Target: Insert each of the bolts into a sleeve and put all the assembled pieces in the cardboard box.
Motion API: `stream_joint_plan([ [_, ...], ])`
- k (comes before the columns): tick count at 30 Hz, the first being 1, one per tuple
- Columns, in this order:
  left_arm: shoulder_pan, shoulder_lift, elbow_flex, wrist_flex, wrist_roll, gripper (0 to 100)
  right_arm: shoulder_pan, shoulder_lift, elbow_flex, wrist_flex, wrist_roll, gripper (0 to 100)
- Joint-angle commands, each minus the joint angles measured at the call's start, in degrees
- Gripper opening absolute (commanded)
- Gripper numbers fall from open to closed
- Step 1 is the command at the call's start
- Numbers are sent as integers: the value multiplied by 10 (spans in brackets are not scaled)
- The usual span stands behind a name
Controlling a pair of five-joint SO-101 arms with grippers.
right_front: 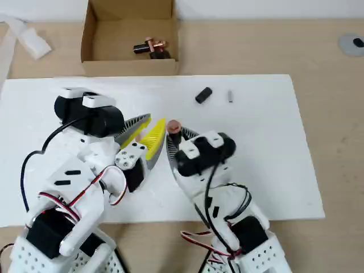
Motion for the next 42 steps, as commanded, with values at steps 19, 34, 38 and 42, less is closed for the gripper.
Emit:
stream_joint_plan([
  [19,-365,0,41,112,-183,3,59,398,-402,-33,-18,9],
  [34,-499,-5,44,129,-217,5,96,1142,-1097,-20,38,9],
  [38,-507,-5,44,142,-220,5,99,1338,-1277,-20,82,9],
  [42,-505,-5,44,148,-216,5,107,1513,-1462,-20,105,9],
])
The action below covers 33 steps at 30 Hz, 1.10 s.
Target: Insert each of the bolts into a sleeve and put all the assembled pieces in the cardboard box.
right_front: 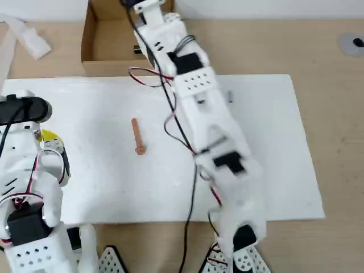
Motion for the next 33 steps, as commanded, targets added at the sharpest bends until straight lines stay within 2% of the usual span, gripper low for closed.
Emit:
stream_joint_plan([
  [1,-7,-4,2,2,1,5,20,138,-217,-4,16,9],
  [5,-5,-4,38,-3,1,6,30,268,-359,24,36,9],
  [11,-4,-5,83,-4,4,6,32,367,-498,66,42,9],
  [13,-4,-5,98,-4,39,6,29,371,-516,75,42,9],
  [16,-4,-5,113,-9,71,6,22,372,-516,74,43,9],
  [24,-4,-5,127,-23,73,6,22,376,-513,74,43,9],
  [29,-4,-5,127,-23,73,6,22,372,-429,28,44,24],
  [33,-4,-5,127,-22,73,6,22,371,-394,35,56,15],
])
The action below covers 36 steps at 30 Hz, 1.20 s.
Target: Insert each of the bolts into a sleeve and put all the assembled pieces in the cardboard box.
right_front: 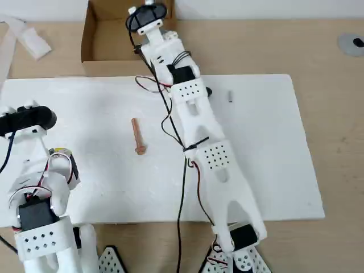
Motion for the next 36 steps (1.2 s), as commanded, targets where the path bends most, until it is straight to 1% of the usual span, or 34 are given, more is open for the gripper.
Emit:
stream_joint_plan([
  [1,-4,-5,-2,-11,4,6,-3,-16,2,-9,8,10],
  [4,-4,-5,-5,-11,4,6,-3,-16,-1,15,11,9],
  [13,-8,-5,-6,-11,4,6,0,-13,2,36,69,9],
  [18,-9,-5,-6,-10,4,6,0,-13,2,36,72,12],
  [23,-9,-5,-3,-8,4,6,1,-12,3,36,72,72],
  [27,-9,-6,-6,18,2,6,1,-14,-1,36,72,80],
  [33,-8,-66,-1,30,0,6,4,-7,8,31,69,87],
  [36,-8,-109,11,29,0,6,16,12,14,-2,69,85],
])
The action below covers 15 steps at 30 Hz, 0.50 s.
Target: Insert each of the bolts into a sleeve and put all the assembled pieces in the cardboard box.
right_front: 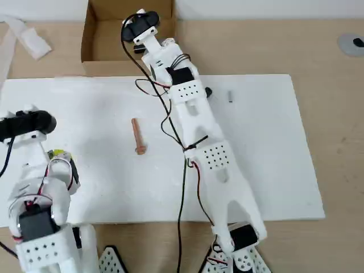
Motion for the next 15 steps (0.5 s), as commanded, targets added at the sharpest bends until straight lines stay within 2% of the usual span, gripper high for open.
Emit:
stream_joint_plan([
  [1,-8,-46,10,2,0,6,24,15,6,-43,4,84],
  [10,-7,-119,26,13,0,6,52,57,2,-62,4,90],
  [15,-5,-119,26,13,0,6,40,59,6,-61,4,165],
])
